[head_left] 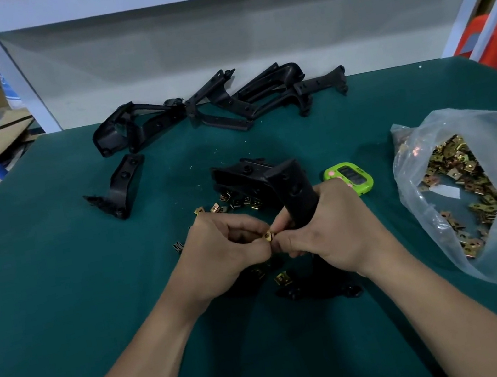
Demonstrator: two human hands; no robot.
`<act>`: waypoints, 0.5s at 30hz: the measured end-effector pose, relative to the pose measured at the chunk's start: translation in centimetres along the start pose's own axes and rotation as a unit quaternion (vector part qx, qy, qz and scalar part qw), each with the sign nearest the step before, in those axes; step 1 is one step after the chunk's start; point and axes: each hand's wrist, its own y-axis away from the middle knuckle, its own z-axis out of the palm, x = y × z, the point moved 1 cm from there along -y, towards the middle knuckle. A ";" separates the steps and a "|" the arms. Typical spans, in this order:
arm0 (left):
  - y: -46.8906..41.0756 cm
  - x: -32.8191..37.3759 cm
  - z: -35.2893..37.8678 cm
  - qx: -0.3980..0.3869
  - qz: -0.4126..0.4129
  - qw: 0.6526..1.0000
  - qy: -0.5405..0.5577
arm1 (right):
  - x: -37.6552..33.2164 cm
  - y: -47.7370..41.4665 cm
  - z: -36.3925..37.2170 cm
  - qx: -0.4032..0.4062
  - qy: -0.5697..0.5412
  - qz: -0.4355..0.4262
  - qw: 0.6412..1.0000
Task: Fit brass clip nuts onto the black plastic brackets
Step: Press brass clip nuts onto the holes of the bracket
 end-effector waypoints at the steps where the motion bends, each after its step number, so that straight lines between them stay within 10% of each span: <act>1: 0.1 0.0 -0.1 -0.014 -0.004 1.000 0.015 | 0.0 0.0 -0.2 -0.004 0.001 0.001 1.000; 15: 0.1 0.1 1.0 0.008 -0.038 0.999 0.036 | 0.0 0.3 -0.2 0.014 0.088 -0.026 0.996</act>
